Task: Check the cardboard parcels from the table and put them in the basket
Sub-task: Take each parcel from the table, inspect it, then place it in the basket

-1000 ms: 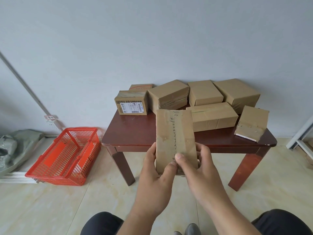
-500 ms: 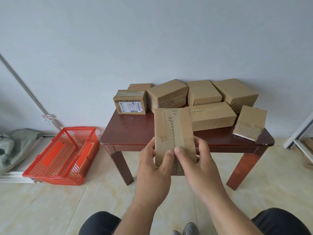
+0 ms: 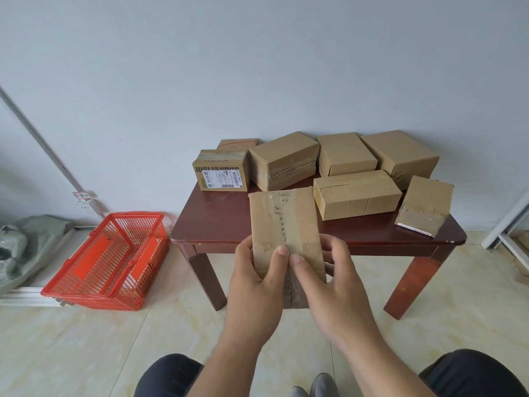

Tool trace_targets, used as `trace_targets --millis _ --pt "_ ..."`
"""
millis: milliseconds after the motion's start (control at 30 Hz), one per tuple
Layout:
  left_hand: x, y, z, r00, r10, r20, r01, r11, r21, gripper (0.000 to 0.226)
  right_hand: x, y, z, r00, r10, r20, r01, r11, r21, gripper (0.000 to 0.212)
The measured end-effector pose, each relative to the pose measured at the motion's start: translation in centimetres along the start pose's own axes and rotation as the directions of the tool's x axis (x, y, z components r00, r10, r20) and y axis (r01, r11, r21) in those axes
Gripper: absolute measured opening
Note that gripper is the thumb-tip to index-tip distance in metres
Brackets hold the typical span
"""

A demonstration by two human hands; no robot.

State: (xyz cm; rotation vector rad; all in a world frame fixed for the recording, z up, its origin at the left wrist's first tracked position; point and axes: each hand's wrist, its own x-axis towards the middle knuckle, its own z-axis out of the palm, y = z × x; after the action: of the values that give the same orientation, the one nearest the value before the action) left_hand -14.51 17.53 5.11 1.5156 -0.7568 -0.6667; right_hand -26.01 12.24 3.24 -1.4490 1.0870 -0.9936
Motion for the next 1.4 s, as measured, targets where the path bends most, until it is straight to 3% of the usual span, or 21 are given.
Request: trace_targets --millis 267,500,733,867,1100,1200,1400 --pt "-0.8 -0.1 0.3 0.998 0.035 0.047 -0.036 0.999 0.022 0.032 0.5 -0.2 -0.1 1.000 0.020 -0.010 -0.021 0.990 -0.139 0.068" --pt "0.3 0.3 -0.5 1.000 0.005 0.000 -0.005 0.993 0.120 0.032 -0.2 0.3 -0.4 0.998 0.057 0.004 -0.057 0.998 -0.028 0.032" --pt "-0.7 -0.2 0.4 0.999 0.031 0.039 -0.032 0.999 0.034 0.027 0.1 -0.2 -0.3 0.997 0.046 -0.056 -0.047 0.999 -0.021 0.037" --pt "-1.1 -0.2 0.6 0.998 0.051 0.045 -0.053 0.998 0.043 0.033 0.6 -0.7 -0.3 0.993 0.084 -0.077 -0.085 0.996 -0.009 0.026" --pt "-0.8 -0.2 0.2 0.999 0.046 -0.027 -0.042 0.992 0.117 0.021 0.1 -0.8 -0.4 0.994 0.089 -0.064 -0.089 0.996 0.000 0.045" --pt "-0.1 0.0 -0.4 0.996 0.071 -0.061 -0.059 0.981 0.183 0.032 -0.4 -0.8 -0.2 0.996 0.070 -0.057 -0.070 0.997 0.015 0.051" --pt "-0.6 0.7 -0.2 0.996 0.094 -0.012 -0.089 0.970 0.225 0.061 0.0 -1.0 -0.1 0.995 0.074 -0.063 -0.075 0.997 -0.010 0.032"
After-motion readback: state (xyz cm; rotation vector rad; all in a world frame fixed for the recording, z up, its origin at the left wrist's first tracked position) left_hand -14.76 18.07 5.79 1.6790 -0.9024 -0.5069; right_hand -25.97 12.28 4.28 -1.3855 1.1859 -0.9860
